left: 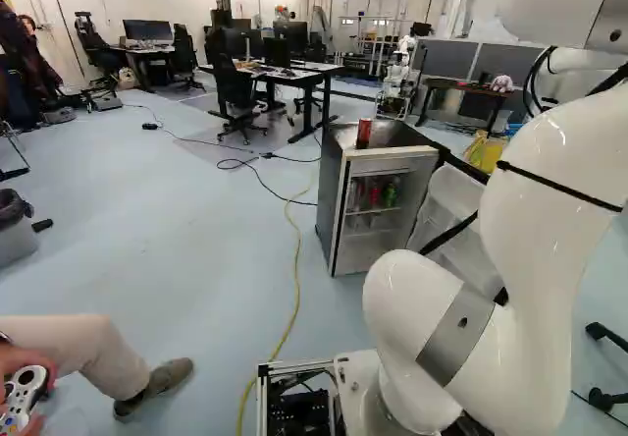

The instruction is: Grab a drink from the fridge

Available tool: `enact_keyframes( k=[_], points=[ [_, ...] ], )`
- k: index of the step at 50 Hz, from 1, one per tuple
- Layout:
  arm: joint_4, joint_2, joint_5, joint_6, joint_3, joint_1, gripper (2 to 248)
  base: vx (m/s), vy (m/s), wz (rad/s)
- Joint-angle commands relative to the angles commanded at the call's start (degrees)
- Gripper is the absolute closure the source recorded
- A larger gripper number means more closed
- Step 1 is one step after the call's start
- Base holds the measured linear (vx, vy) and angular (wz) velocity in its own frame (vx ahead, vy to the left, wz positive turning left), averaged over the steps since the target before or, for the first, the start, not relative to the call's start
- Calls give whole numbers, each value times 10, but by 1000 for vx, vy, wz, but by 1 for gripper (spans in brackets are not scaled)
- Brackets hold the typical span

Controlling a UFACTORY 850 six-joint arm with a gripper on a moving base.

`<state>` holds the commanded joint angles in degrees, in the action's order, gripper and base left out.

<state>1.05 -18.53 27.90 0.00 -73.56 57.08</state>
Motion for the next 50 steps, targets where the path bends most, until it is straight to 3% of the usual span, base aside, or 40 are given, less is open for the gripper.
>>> enact_keyframes(
  k=[27, 50],
  points=[
    [22, -60, 37, 0, -75, 23, 3, 0, 0, 0],
    [41, -131, 72, 0, -156, 31, 3, 0, 0, 0]
  ],
)
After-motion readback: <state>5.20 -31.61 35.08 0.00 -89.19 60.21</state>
